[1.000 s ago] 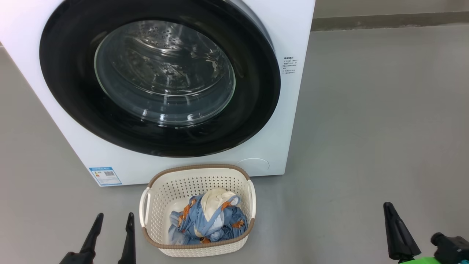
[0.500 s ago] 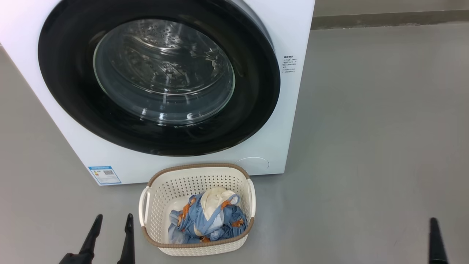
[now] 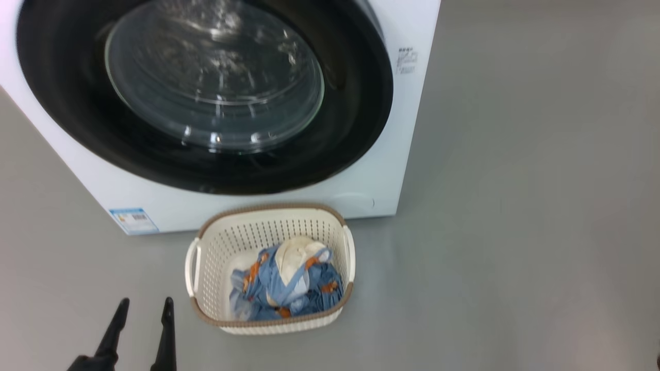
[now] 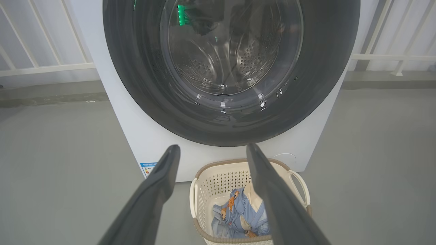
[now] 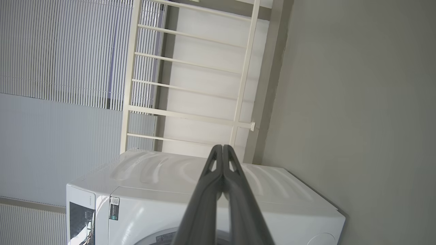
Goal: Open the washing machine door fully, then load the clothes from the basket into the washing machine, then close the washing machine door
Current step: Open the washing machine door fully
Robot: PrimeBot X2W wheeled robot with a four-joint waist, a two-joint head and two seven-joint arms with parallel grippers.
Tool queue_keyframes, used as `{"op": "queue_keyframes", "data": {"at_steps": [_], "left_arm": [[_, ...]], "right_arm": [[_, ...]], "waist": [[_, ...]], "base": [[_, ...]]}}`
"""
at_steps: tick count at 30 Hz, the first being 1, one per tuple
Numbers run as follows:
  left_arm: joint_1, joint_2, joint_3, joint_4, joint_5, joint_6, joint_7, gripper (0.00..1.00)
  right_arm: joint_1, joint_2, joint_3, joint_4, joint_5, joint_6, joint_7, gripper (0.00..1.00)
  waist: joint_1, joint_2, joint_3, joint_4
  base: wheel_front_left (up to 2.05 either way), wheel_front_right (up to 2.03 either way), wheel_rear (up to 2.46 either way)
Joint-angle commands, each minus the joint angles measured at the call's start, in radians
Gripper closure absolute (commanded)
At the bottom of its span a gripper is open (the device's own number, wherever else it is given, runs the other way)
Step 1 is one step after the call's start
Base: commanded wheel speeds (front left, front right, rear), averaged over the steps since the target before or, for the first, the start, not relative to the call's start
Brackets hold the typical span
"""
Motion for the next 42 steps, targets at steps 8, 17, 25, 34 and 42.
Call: {"op": "queue_keyframes", "data": {"at_steps": [8,17,25,34,42], "left_arm": [[-0.105,0.013,0.061,-0.055,0.031,-0.020,-0.007,0.00],[-0.143,0.027,0.086,-0.063,0.036,-0.033,-0.007,0.00],[-0.140,0.030,0.088,-0.056,0.042,-0.040,-0.007,0.00],[-0.133,0.031,0.080,-0.046,0.045,-0.044,-0.007,0.00],[-0.111,0.026,0.084,-0.046,0.036,-0.045,-0.007,0.00]], "right_arm": [[-0.230,-0.018,-0.051,-0.034,0.054,0.002,0.204,1.00],[-0.418,-0.012,-0.073,-0.010,0.036,0.002,0.373,1.00],[-0.547,-0.006,-0.076,0.020,0.003,0.002,0.501,1.00],[-0.678,0.000,-0.045,0.052,-0.055,0.002,0.568,1.00],[-0.801,-0.025,-0.018,0.063,-0.096,0.002,0.591,1.00]], "waist": [[0.0000,0.0000,0.229,0.009],[0.0000,0.0000,0.334,0.017],[0.0000,0.0000,0.347,0.035],[0.0000,0.0000,0.356,0.070],[0.0000,0.0000,0.392,0.111]], "base": [[0.00,0.00,0.00],[0.00,0.00,0.00],[0.00,0.00,0.00],[0.00,0.00,0.00],[0.00,0.00,0.00]]}}
